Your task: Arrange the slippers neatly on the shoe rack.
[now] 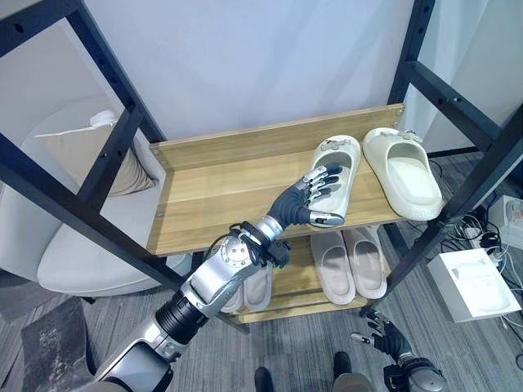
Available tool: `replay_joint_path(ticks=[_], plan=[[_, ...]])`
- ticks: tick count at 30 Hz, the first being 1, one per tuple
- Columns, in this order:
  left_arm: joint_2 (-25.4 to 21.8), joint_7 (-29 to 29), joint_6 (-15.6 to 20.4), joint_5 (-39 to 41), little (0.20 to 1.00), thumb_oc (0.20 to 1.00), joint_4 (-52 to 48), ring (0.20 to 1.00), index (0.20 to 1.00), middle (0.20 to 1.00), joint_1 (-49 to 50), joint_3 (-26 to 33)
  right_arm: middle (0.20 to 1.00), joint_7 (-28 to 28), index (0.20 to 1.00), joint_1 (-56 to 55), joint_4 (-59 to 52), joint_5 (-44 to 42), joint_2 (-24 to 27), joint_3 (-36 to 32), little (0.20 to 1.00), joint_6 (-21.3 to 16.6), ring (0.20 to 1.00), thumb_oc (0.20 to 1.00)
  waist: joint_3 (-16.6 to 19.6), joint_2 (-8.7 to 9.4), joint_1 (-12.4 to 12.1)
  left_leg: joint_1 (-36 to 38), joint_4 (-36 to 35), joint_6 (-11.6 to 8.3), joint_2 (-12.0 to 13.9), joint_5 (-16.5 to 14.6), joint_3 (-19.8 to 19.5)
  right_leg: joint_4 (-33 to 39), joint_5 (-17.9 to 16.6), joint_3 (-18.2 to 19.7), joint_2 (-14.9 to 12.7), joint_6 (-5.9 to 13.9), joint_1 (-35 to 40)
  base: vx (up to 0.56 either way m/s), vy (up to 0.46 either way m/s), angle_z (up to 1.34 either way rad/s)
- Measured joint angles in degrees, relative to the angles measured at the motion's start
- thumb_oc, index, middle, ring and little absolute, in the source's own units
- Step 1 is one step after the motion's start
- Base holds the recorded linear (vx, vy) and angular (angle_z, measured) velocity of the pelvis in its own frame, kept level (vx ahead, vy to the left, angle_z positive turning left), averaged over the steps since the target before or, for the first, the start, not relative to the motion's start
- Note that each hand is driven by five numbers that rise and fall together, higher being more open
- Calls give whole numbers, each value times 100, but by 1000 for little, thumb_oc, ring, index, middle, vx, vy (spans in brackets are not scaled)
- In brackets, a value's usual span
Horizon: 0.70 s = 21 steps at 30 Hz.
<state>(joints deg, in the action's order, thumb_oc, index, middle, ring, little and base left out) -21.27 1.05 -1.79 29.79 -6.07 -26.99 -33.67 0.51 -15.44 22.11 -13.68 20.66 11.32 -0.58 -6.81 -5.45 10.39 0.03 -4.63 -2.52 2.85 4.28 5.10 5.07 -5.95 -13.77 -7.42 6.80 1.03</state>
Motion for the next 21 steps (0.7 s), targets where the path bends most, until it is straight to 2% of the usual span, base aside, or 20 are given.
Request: replay_joint_path(ticks=[6, 11, 15, 17, 21], plan=[[31, -22, -5, -174, 1000, 1000, -3, 1000, 1000, 1000, 0, 20, 1000, 7, 1000, 3, 0, 0, -6, 6, 1000, 0, 1000, 1000, 15, -13, -18, 3, 1, 1, 2, 1, 5, -1, -2, 3, 1, -3, 0, 0, 0, 0], [76, -235, 45, -201, 1000, 1000, 63, 1000, 1000, 1000, 38, 452, 1000, -15, 1000, 8, 0, 0, -5, 73, 1000, -1, 1000, 1000, 45, -23, -39, 7, 0, 0, 5, 4, -5, 0, -3, -12, 5, -3, 11, 0, 0, 0], [73, -342, 108, -264, 1000, 1000, 188, 1000, 1000, 1000, 400, 733, 1000, -38, 1000, -17, 1, 0, -2, 143, 1000, -1, 1000, 1000, 83, -31, -45, 10, 0, 1, 5, 5, -8, 0, -2, -14, 5, -4, 15, 0, 0, 0], [79, -355, 127, -469, 1000, 1000, 591, 1000, 1000, 1000, 768, 741, 1000, -37, 1000, -9, 1, 0, -8, 158, 1000, -2, 1000, 1000, 119, -25, -54, 14, 0, 2, 6, 5, -7, 1, -1, -13, 5, -4, 16, 0, 0, 0], [117, -343, 228, -777, 1000, 1000, 682, 1000, 1000, 1000, 919, 801, 1000, -39, 1000, -11, 7, 0, -7, 154, 1000, 0, 1000, 1000, 150, 11, -107, 19, -1, 8, 6, 10, -9, 1, -1, -14, 5, -5, 24, 0, 0, 0]])
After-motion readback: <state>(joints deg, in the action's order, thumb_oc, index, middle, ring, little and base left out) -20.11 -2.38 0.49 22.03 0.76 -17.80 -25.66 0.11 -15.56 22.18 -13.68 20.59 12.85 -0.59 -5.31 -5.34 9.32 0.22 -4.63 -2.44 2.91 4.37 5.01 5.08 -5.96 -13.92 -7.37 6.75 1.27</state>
